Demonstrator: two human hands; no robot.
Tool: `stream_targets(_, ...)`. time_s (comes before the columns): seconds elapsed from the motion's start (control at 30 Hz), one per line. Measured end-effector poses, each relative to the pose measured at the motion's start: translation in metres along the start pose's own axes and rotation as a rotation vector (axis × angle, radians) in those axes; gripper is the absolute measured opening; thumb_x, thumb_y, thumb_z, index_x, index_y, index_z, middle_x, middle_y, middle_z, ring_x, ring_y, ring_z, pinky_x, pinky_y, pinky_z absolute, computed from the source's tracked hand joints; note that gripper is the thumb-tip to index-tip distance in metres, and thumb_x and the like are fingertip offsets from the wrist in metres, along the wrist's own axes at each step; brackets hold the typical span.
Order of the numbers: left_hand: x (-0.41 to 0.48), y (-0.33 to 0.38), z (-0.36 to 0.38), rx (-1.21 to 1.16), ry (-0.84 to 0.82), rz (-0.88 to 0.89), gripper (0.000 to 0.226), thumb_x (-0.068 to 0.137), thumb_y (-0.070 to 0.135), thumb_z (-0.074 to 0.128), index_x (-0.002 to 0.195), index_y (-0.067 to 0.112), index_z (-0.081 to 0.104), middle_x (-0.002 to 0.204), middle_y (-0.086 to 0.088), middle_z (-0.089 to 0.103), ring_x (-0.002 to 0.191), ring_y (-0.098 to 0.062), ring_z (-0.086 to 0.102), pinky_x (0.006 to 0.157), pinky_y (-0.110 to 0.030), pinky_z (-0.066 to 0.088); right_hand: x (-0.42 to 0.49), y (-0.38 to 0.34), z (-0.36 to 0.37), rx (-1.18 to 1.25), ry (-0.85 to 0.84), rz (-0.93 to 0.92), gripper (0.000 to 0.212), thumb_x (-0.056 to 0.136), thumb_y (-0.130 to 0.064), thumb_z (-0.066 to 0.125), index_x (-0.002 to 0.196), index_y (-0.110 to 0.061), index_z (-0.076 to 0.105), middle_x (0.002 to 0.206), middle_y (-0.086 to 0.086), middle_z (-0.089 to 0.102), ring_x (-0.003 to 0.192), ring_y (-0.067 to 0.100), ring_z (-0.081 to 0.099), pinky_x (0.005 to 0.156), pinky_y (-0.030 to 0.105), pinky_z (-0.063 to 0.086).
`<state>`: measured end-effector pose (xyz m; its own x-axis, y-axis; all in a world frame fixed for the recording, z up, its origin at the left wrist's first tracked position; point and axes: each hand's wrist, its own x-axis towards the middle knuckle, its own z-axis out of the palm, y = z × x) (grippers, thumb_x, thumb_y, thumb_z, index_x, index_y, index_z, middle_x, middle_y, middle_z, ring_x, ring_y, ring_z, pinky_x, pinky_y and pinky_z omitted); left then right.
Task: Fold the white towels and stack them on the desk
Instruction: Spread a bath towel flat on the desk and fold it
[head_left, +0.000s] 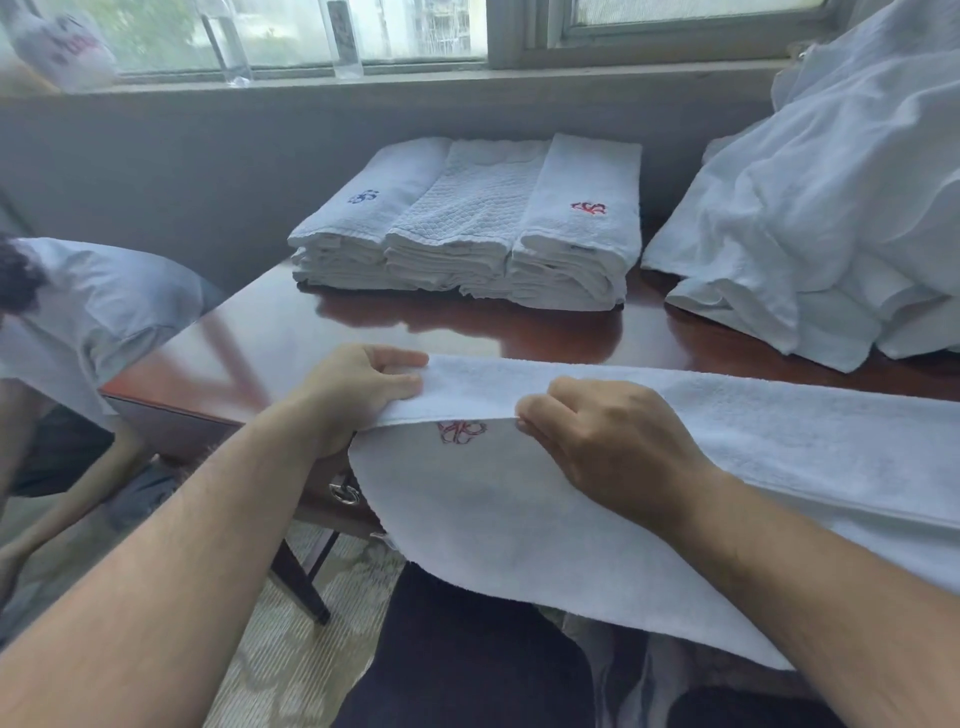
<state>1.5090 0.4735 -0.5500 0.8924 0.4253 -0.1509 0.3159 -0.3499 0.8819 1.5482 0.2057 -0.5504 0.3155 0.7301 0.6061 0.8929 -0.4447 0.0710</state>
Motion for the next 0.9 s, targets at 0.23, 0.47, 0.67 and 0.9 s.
stream_targets(0.23, -0.001, 0.007, -0.004, 0.303, -0.052, 0.125, 0.028, 0.084, 0.017, 0.079, 0.101, 0.039, 0.074, 0.092, 0.009, 0.063, 0.079, -0.001, 0.058, 0.073, -0.02, 0.044, -0.002, -0.004, -0.005, 0.084, -0.417, 0.0, 0.035, 0.104, -0.047, 0.041, 0.102, -0.025, 0.067, 0.088, -0.01, 0.052, 0.074, 0.02, 0.059, 0.063, 0.032, 0.044)
stream_targets(0.47, -0.02, 0.017, 0.009, 0.741, 0.204, 0.213, 0.045, 0.09, 0.032, 0.068, 0.134, 0.037, 0.058, 0.137, -0.004, 0.049, 0.128, -0.024, 0.037, 0.108, -0.037, 0.032, -0.003, 0.013, -0.014, 0.36, -0.334, 0.397, 0.027, 0.1, -0.033, 0.054, 0.081, -0.02, 0.068, 0.079, -0.008, 0.064, 0.077, 0.011, 0.055, 0.076, 0.037, 0.049)
stream_targets(0.67, -0.052, 0.029, 0.071, 0.685, 0.028, 0.511, 0.046, 0.103, 0.047, 0.041, 0.148, 0.041, 0.042, 0.159, 0.005, 0.034, 0.148, -0.017, 0.022, 0.12, -0.039, 0.015, -0.017, 0.042, -0.023, 0.033, -0.478, 0.707, 0.038, 0.101, -0.034, 0.033, 0.122, -0.027, 0.063, 0.127, 0.003, 0.06, 0.118, 0.028, 0.052, 0.099, 0.043, 0.04)
stream_targets(0.9, -0.023, 0.012, 0.081, 0.928, -0.108, 0.437, 0.08, 0.084, 0.079, 0.005, 0.157, 0.046, 0.01, 0.169, 0.007, 0.002, 0.155, -0.013, -0.002, 0.125, -0.043, 0.002, -0.045, 0.07, -0.01, 0.038, -0.653, 0.833, 0.067, 0.099, -0.061, 0.014, 0.161, -0.036, 0.007, 0.171, 0.001, -0.002, 0.156, 0.026, -0.008, 0.125, 0.05, -0.001)
